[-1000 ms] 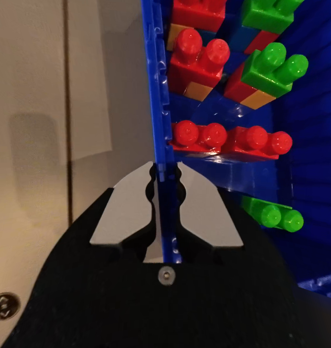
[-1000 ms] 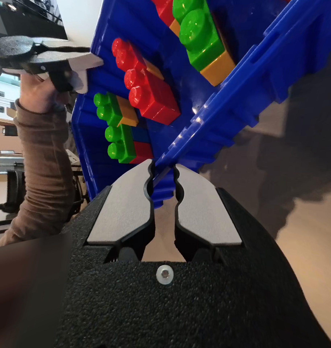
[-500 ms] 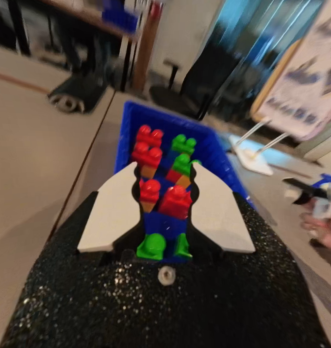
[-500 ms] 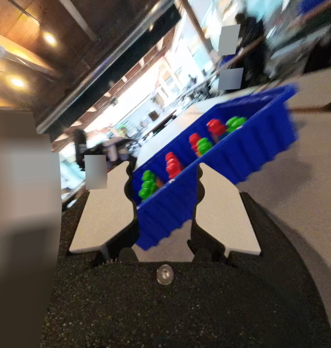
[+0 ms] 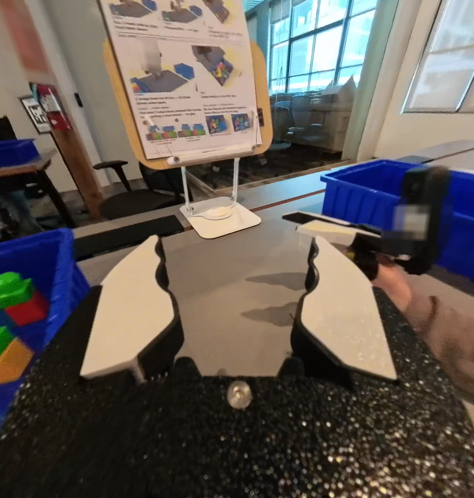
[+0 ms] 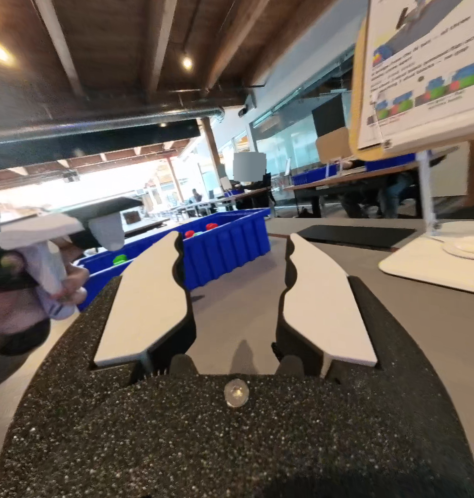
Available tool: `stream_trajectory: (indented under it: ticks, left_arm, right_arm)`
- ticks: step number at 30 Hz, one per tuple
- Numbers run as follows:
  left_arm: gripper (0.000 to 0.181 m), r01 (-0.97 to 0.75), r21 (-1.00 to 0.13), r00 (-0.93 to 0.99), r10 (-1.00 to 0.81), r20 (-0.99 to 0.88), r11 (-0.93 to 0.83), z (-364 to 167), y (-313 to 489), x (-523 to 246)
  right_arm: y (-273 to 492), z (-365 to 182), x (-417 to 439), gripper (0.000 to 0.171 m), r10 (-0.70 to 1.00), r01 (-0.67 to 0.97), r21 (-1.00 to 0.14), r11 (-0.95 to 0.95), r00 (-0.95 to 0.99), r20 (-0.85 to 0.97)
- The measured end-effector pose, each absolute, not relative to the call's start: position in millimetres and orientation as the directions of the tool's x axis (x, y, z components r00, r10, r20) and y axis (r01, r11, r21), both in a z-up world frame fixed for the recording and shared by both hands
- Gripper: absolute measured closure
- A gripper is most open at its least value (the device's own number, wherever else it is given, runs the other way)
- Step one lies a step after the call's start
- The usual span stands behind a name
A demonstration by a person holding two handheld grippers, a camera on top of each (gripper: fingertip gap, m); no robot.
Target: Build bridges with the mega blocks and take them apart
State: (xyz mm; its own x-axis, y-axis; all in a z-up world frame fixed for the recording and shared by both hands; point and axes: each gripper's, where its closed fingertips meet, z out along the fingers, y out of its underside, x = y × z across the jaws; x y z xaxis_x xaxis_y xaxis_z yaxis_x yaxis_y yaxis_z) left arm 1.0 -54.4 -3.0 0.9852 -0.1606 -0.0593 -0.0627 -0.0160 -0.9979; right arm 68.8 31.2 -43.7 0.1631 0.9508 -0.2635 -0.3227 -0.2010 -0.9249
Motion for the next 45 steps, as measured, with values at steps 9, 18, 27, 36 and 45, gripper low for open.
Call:
stream_trajectory:
  ticks: [9, 18, 27, 36, 45]
  left_arm:
    - [0.100, -0.125, -0.975, 0.982, -0.121, -0.148, 0.183, -39, 31, -3]
    - [0.096, -0.152, -0.971, 0.971, -0.156, -0.181, 0.183, -62, 69, -23]
    - [0.100, 0.025, -0.989, 0.991, -0.136, 0.005, 0.144, -67, 65, -59]
    - [0.100, -0.080, -0.988, 0.981, -0.163, -0.101, 0.133, -73, 62, -47]
    - [0.104, -0.190, -0.965, 0.963, -0.159, -0.219, 0.179, -69, 55, -38]
  right_arm:
    - [79, -59, 96, 0.095, 0.886, -0.294, -0.955, -0.025, 0.435, -0.158]
    - [92, -54, 65, 0.102, 0.881, -0.139, -0.967, 0.215, 0.455, 0.130]
    - [96, -57, 69, 0.111, 0.871, -0.132, -0.971, 0.200, 0.478, 0.115]
    - [100, -70, 59, 0.113, 0.832, 0.012, -0.972, 0.233, 0.515, 0.206]
    - [101, -66, 63, 0.113, 0.828, -0.019, -0.973, 0.230, 0.529, 0.186]
